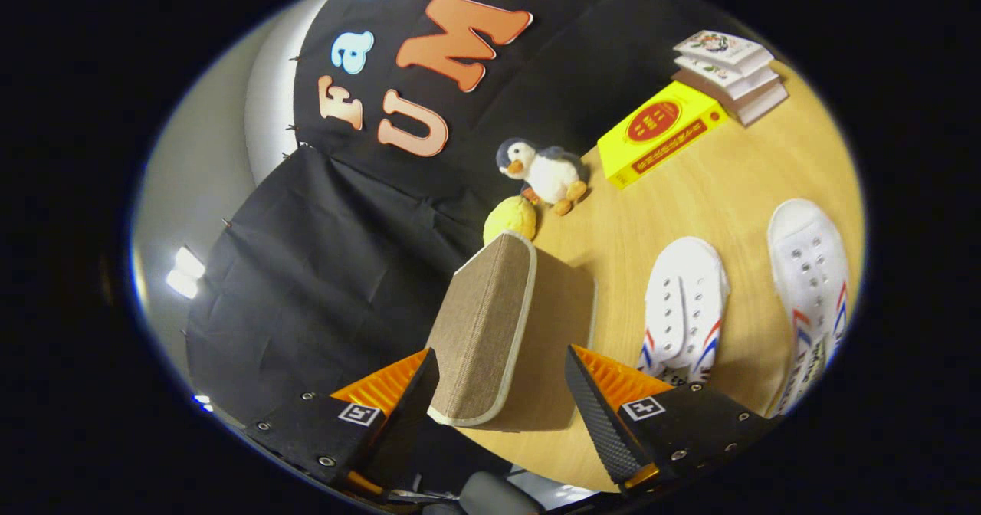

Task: Open the storage box then place both shoes into the box .Put the left shoe in first, then the right shoe, with the right side of both shoes facing outward in a uniform manner.

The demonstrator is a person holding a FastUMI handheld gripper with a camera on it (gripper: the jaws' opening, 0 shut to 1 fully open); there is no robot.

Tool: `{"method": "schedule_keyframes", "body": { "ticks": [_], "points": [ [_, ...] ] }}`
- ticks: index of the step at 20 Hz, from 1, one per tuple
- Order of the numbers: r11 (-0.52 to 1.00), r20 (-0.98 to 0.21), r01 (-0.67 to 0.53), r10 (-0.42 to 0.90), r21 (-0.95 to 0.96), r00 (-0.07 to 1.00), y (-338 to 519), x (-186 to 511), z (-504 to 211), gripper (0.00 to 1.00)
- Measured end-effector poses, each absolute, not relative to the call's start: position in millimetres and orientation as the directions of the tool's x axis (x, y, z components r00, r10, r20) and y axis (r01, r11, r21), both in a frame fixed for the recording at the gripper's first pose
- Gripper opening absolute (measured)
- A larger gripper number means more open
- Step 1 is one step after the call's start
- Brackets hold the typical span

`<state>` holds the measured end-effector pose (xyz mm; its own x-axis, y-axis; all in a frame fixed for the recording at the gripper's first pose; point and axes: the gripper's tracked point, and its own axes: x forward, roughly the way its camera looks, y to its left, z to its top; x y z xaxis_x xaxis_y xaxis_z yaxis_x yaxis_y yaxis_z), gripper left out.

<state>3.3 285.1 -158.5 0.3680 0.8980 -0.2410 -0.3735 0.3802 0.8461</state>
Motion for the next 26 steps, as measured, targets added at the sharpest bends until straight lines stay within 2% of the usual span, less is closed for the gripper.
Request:
{"method": "schedule_keyframes", "body": {
  "ticks": [4,12,21,23,25,26],
  "points": [
    [0.256,-0.184,-0.311,0.953,0.915,0.241,322.8,-1.9,-163.6,0.98],
    [0.177,-0.151,-0.223,0.980,0.959,0.127,354.7,-2.0,-184.0,0.98],
    [0.057,-0.045,-0.146,0.995,0.988,0.086,353.4,1.0,-169.0,0.95],
    [0.073,-0.059,-0.149,0.993,0.986,0.099,346.2,3.8,-171.3,0.88],
    [0.076,-0.058,-0.142,0.990,0.987,0.130,336.1,10.4,-170.3,0.75],
    [0.073,-0.052,-0.134,0.987,0.988,0.152,331.3,12.4,-169.0,0.62]
  ]
}}
